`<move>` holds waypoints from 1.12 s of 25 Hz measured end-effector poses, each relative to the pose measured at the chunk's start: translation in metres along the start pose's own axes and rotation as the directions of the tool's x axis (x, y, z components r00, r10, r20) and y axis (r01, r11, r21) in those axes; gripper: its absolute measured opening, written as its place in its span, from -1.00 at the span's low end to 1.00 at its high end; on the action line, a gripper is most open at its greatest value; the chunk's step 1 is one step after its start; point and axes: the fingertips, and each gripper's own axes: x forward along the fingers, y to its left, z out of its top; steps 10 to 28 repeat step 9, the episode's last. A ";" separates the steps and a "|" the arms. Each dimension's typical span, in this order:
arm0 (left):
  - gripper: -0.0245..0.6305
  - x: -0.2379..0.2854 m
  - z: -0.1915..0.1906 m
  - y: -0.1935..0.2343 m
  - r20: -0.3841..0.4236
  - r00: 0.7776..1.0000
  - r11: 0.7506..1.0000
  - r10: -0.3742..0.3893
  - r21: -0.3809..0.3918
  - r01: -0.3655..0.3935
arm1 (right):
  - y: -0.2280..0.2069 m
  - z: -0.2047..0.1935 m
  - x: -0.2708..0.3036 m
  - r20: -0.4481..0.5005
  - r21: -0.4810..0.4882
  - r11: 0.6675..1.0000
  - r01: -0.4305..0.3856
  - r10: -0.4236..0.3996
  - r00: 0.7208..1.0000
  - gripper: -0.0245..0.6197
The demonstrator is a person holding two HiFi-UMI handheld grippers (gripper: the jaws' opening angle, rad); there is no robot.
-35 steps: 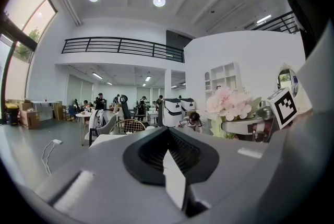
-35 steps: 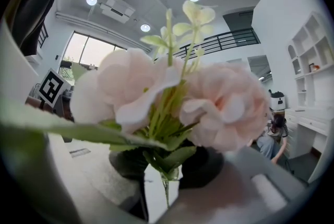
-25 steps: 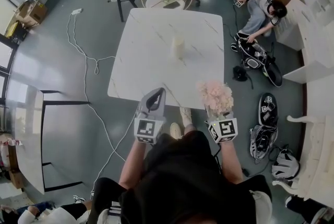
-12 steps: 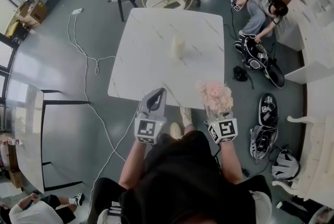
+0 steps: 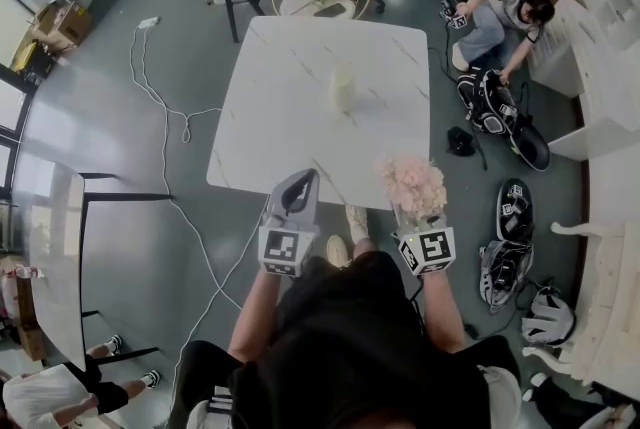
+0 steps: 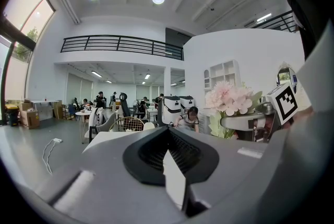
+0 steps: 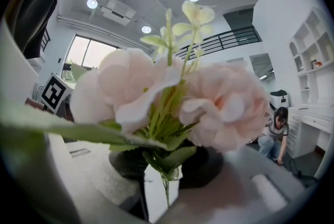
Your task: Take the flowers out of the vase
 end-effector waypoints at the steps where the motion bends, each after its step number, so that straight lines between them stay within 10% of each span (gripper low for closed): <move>1: -0.90 0.000 0.001 0.000 0.000 1.000 1.000 0.000 0.001 0.000 | 0.000 0.000 0.000 0.000 0.000 1.000 -0.001 0.001 1.000 -0.54; 28: -0.90 0.000 0.001 -0.004 -0.005 1.000 1.000 -0.001 0.000 0.001 | -0.002 0.005 -0.003 0.011 -0.002 1.000 -0.004 0.004 1.000 -0.54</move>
